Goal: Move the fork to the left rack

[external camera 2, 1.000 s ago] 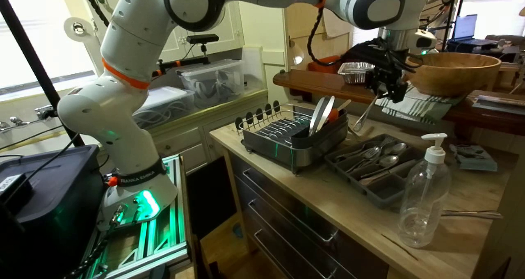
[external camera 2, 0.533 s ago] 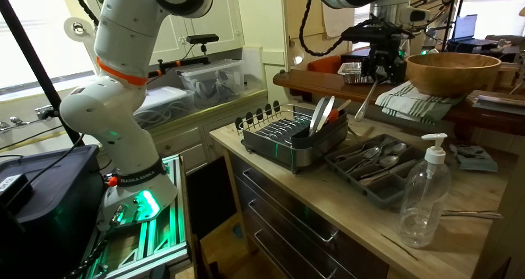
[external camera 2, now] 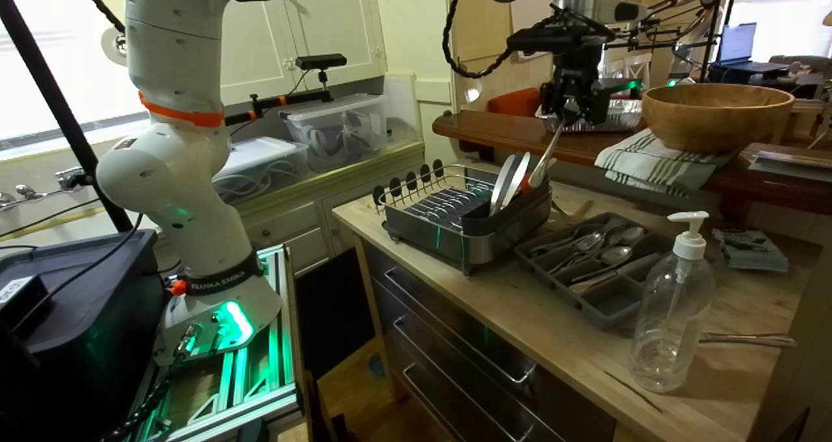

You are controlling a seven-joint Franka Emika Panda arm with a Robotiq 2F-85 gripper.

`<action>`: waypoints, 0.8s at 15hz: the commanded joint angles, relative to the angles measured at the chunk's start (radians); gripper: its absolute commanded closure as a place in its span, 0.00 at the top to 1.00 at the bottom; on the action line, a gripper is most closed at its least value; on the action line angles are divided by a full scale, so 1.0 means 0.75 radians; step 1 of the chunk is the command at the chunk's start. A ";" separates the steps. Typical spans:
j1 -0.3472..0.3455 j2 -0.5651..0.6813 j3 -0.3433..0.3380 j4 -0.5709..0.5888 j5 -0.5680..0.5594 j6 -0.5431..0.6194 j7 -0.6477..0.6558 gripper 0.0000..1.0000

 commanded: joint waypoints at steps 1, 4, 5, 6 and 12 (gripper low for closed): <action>0.027 -0.191 -0.033 -0.263 0.005 0.042 0.050 0.00; 0.038 -0.294 -0.048 -0.394 0.011 0.058 0.081 0.00; 0.040 -0.326 -0.052 -0.433 0.024 0.059 0.088 0.00; 0.043 -0.360 -0.057 -0.473 0.039 0.061 0.099 0.00; 0.061 -0.373 -0.077 -0.477 0.042 0.037 0.105 0.00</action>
